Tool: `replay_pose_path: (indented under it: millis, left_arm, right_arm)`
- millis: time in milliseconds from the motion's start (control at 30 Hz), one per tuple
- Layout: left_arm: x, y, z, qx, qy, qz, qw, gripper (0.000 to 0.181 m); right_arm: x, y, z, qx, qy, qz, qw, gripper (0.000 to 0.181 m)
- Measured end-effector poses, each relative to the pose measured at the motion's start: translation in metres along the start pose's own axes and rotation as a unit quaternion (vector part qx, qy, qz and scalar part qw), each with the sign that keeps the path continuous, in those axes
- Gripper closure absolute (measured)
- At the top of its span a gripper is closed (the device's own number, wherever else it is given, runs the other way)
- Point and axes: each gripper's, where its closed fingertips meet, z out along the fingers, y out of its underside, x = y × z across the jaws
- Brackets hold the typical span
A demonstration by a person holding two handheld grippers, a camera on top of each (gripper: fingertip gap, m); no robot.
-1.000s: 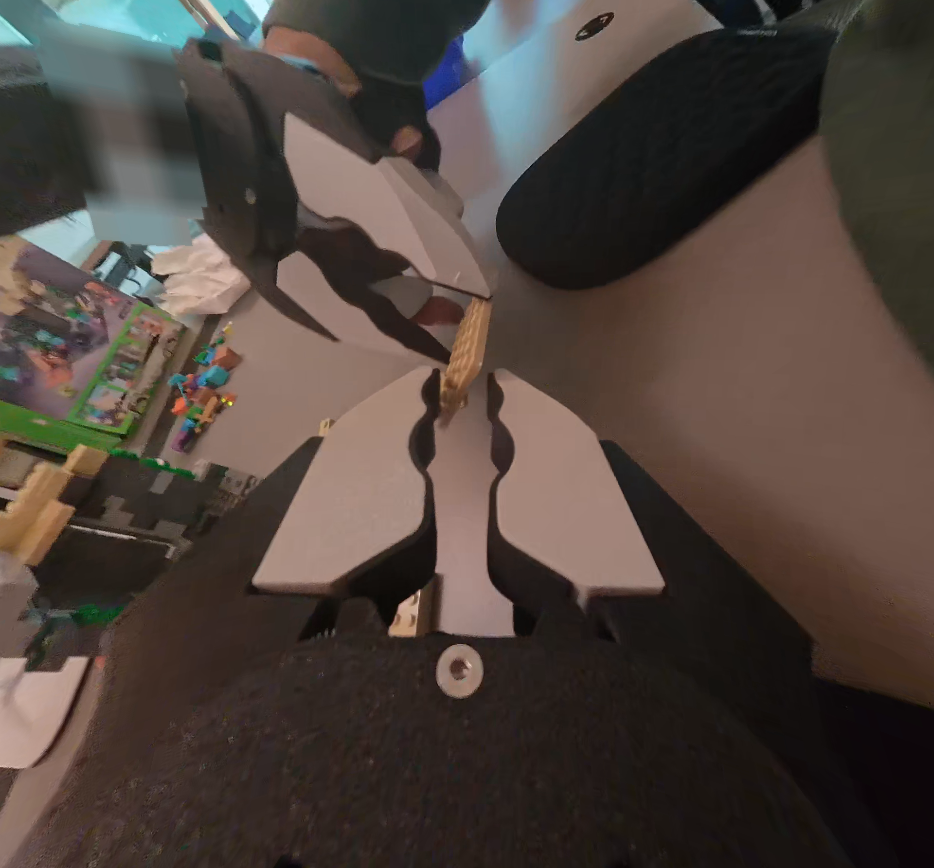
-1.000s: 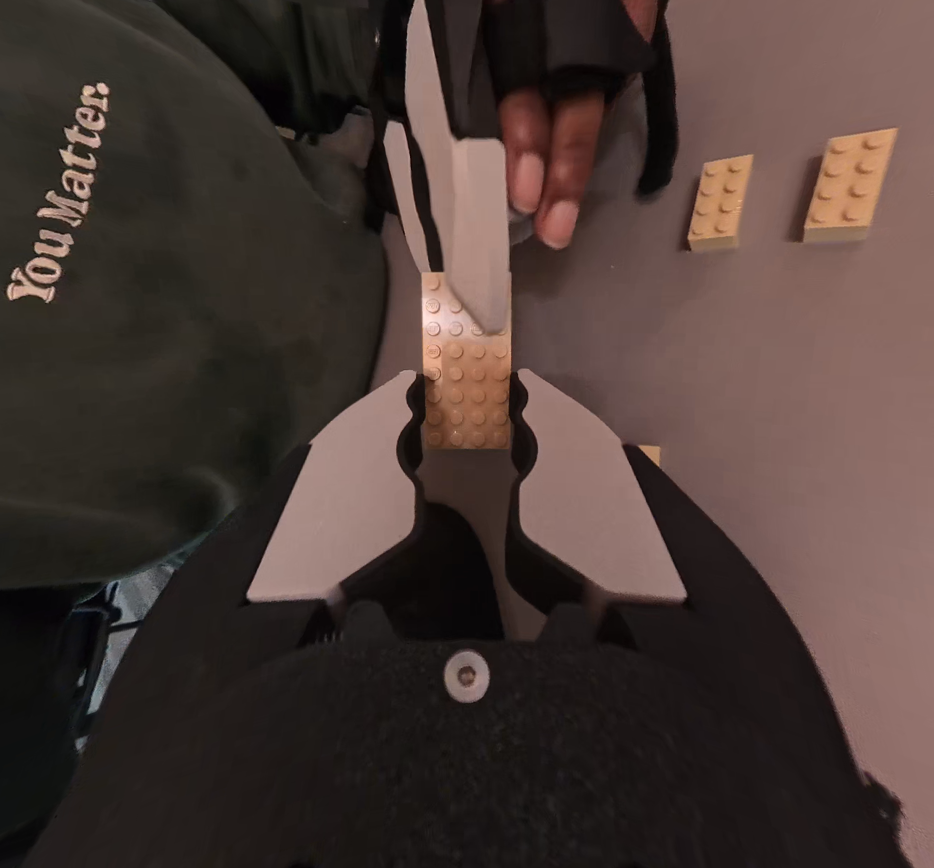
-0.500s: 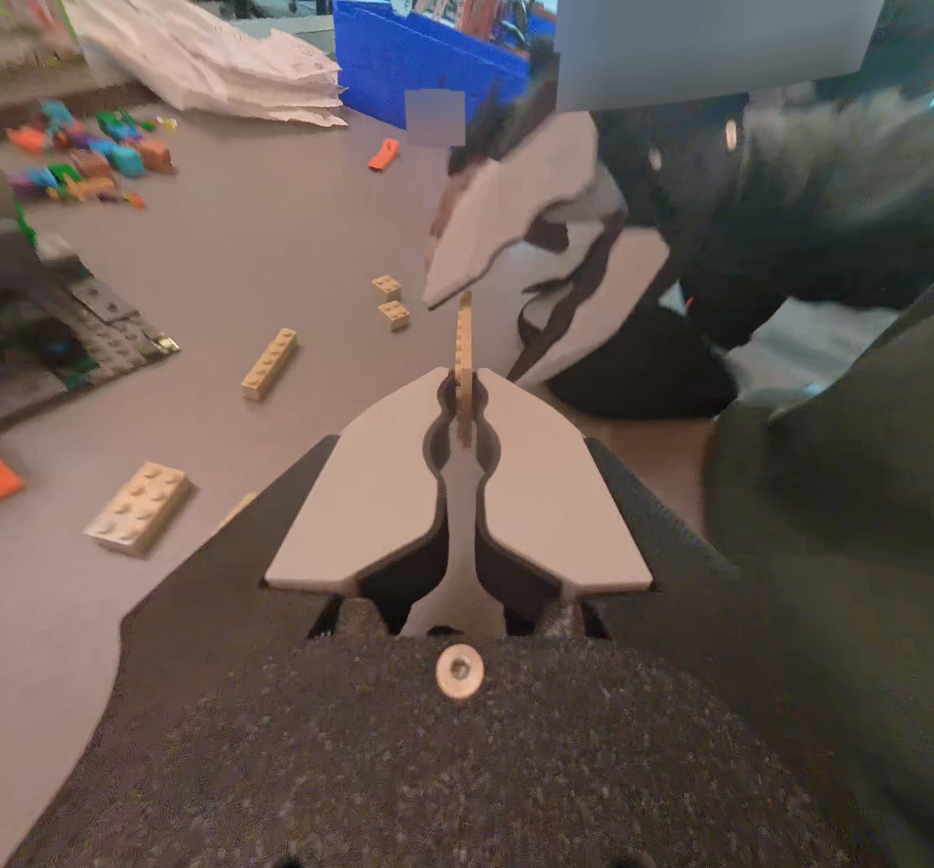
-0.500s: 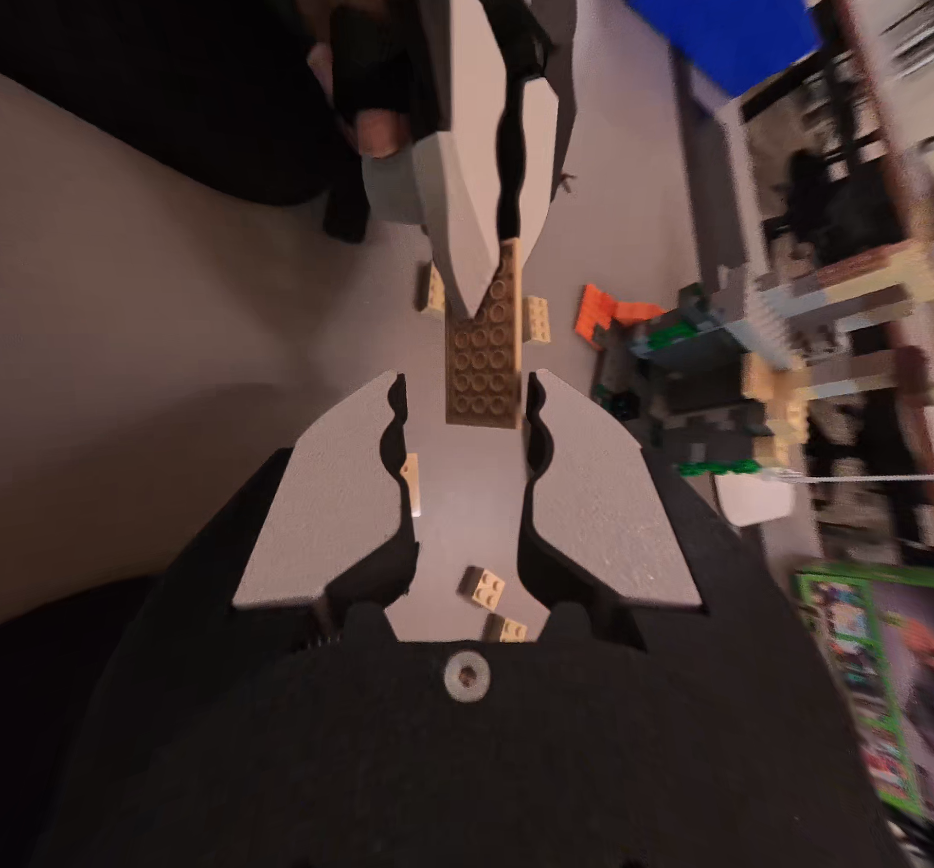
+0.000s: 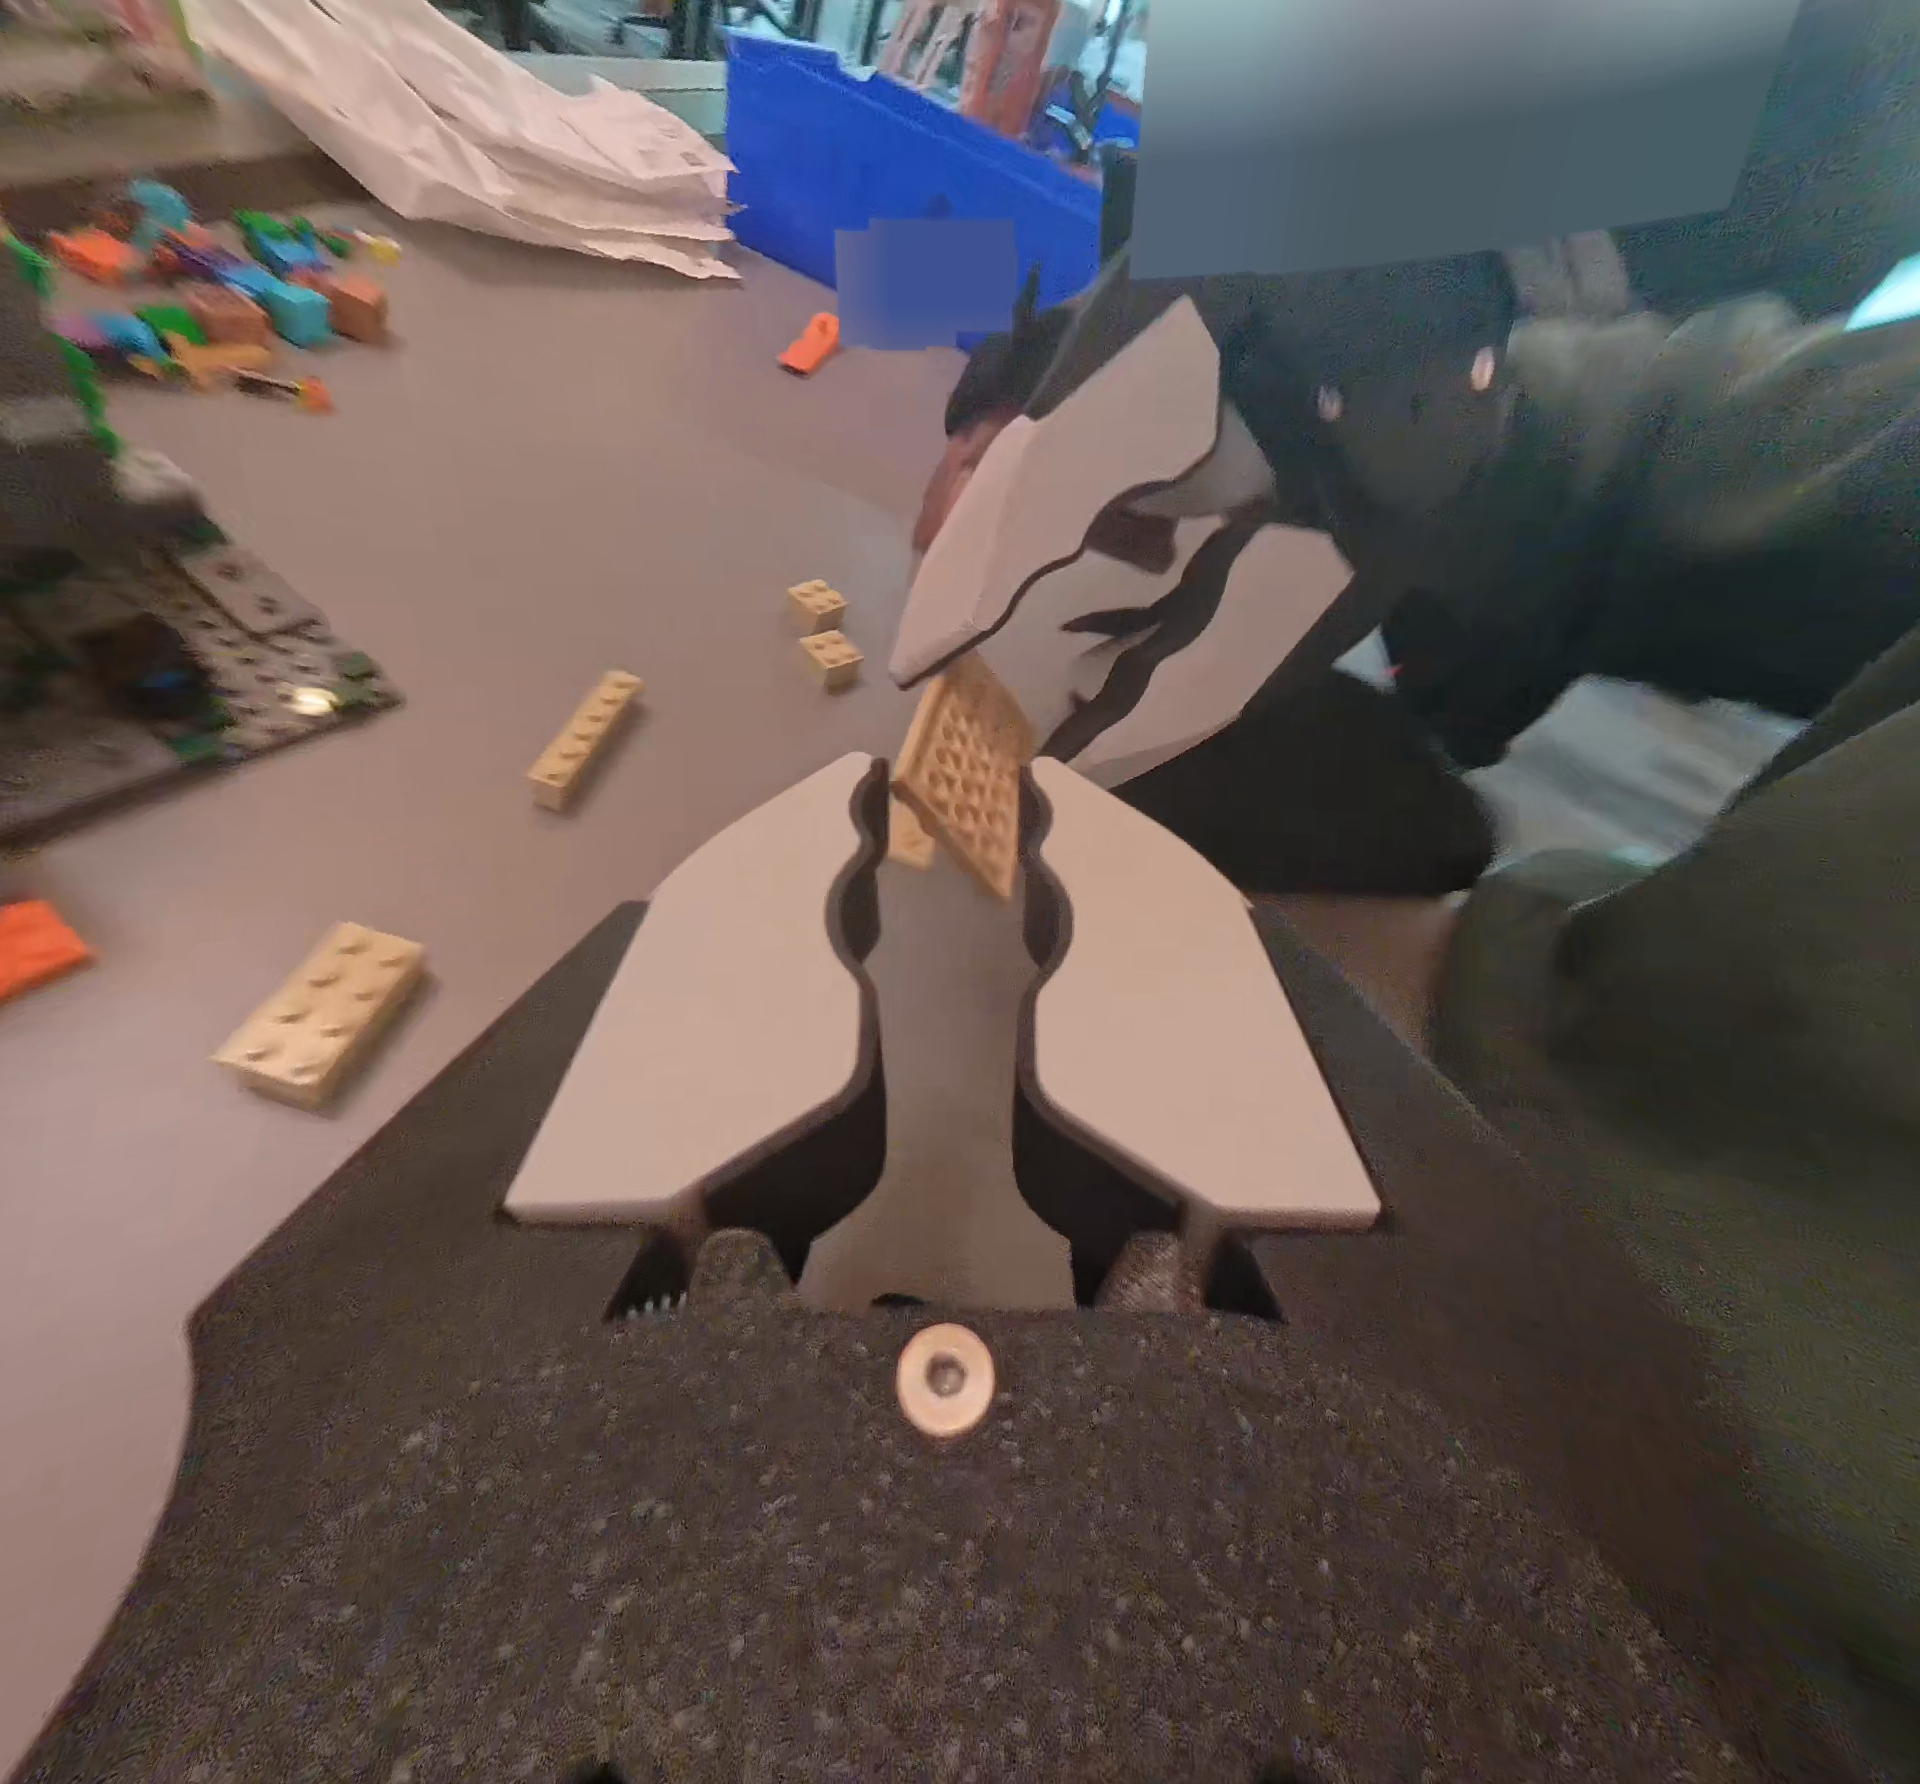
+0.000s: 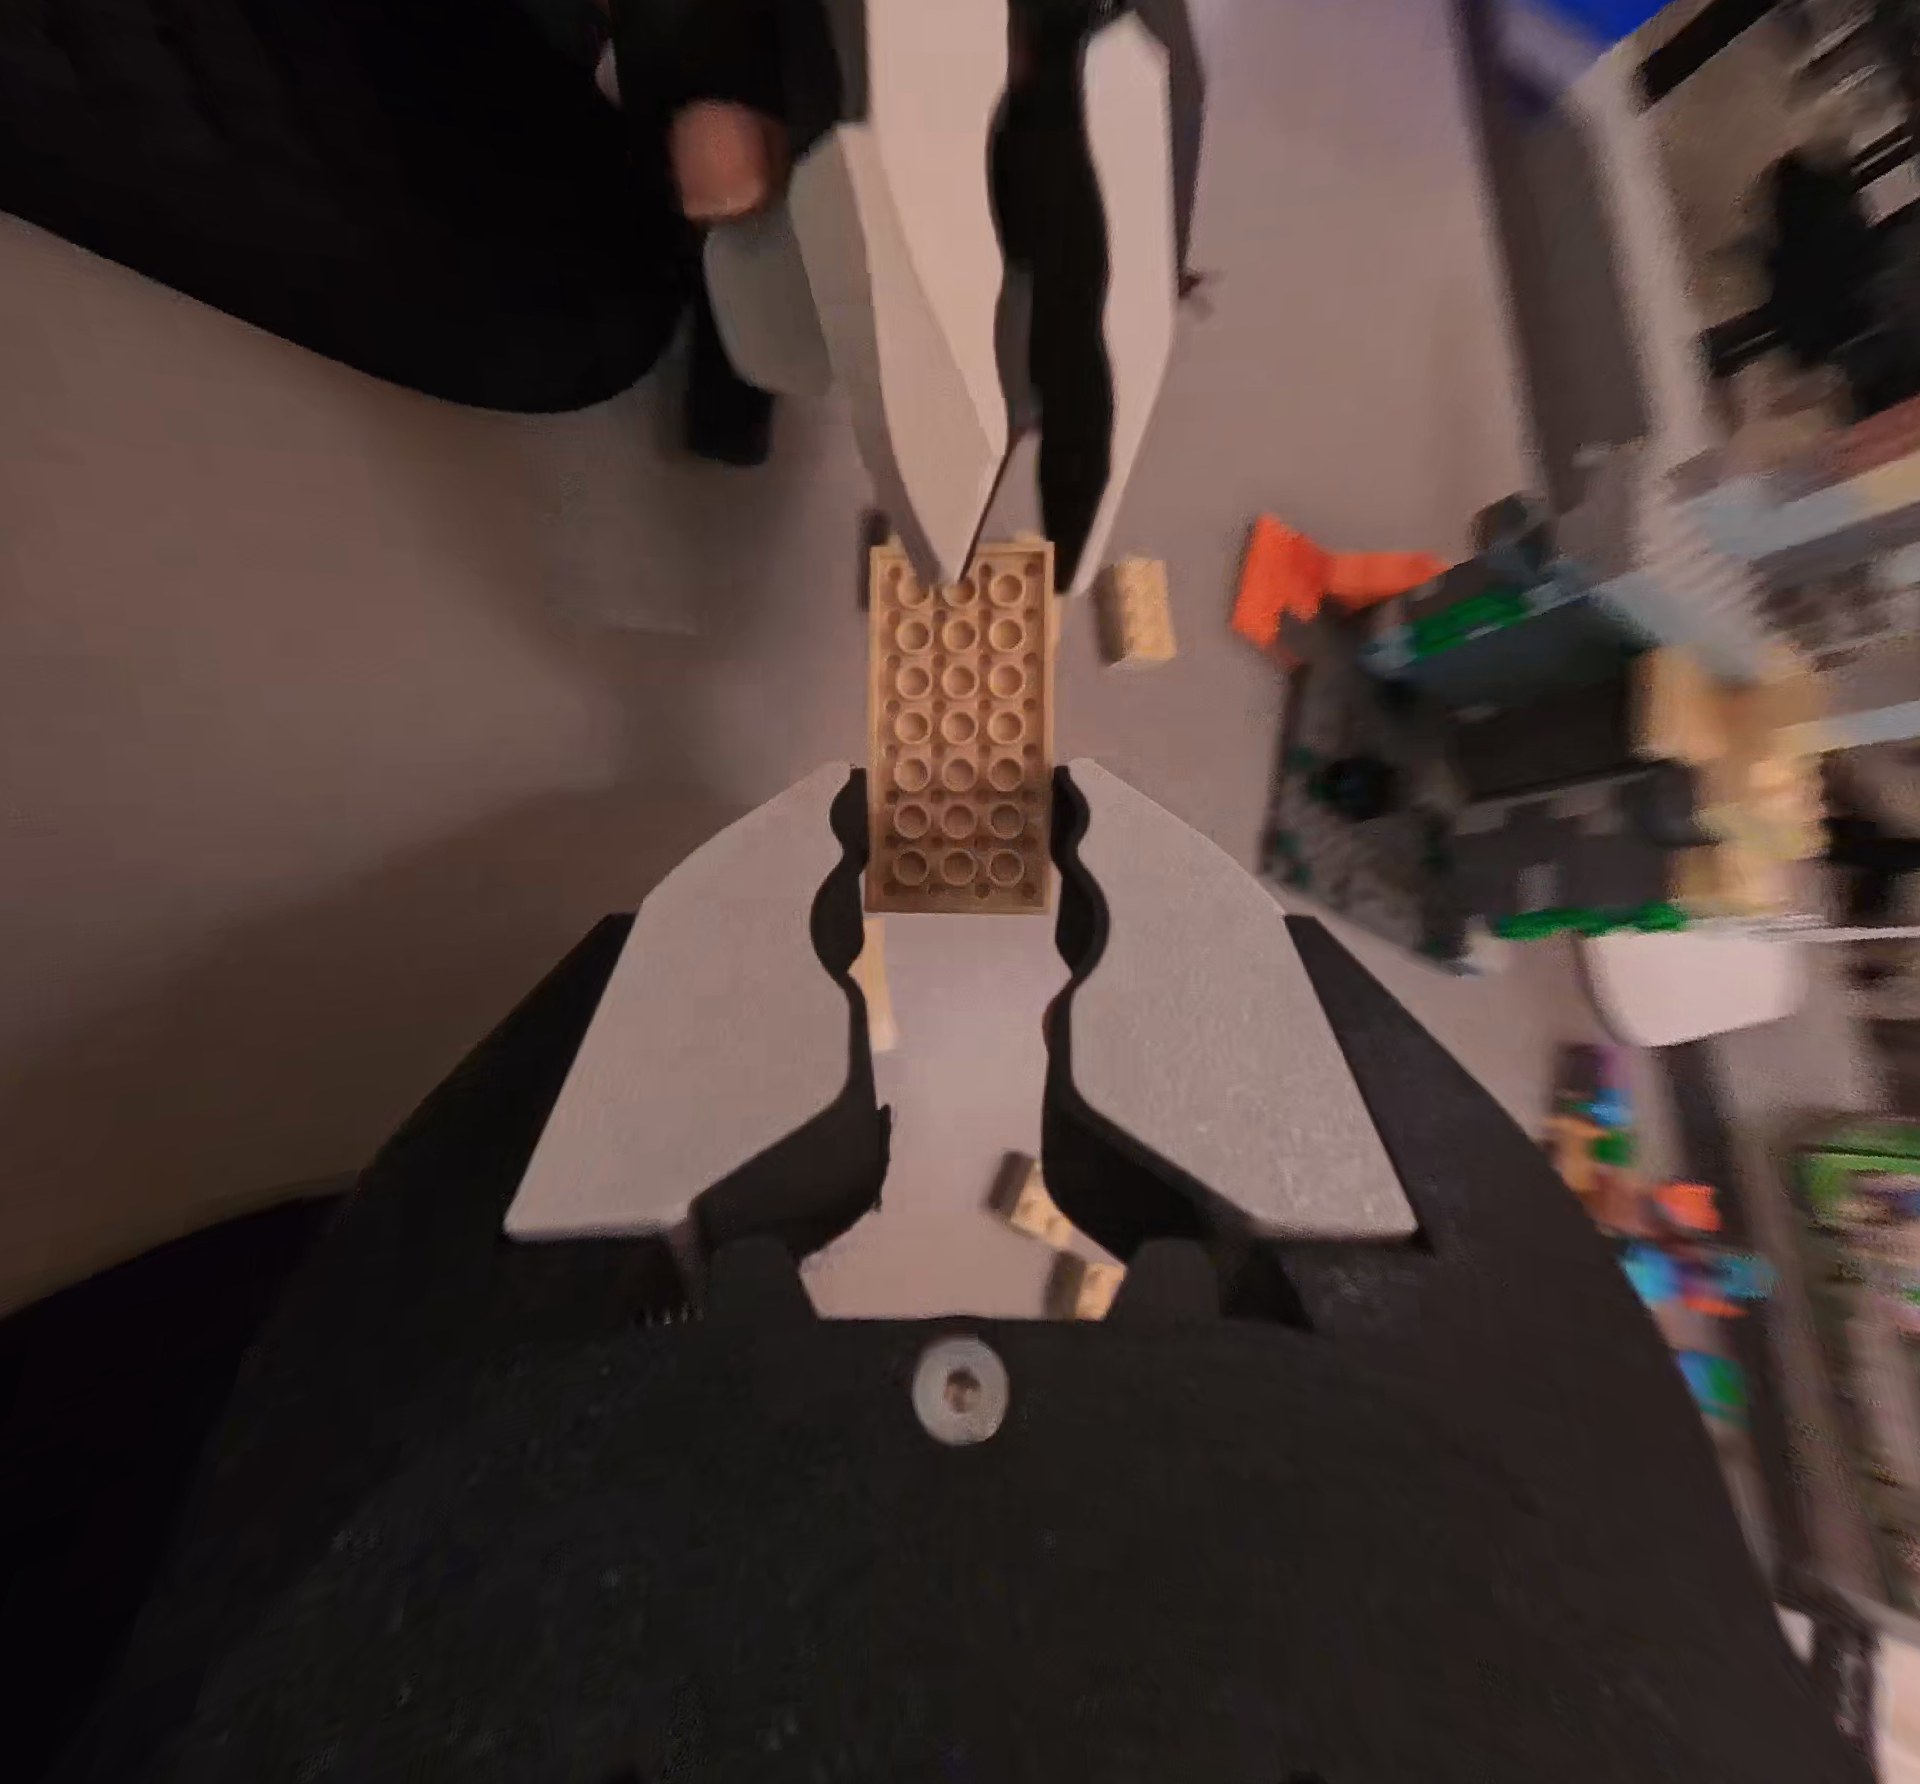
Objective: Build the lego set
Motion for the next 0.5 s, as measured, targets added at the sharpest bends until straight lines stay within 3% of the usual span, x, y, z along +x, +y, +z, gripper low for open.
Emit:
replay_pose_path:
  millis: [200, 500]
  left_arm:
    - [-0.034, 0.006, -0.014, -0.034, -0.12, 0.124, 0.984, 0.152]
    - [-0.055, 0.021, -0.013, -0.075, -0.179, 0.158, 0.968, 0.159]
  right_arm:
    - [-0.033, 0.027, 0.02, -0.084, -0.144, 0.124, 0.978, 0.148]
    - [-0.051, 0.035, 0.034, -0.145, -0.18, 0.105, 0.967, 0.148]
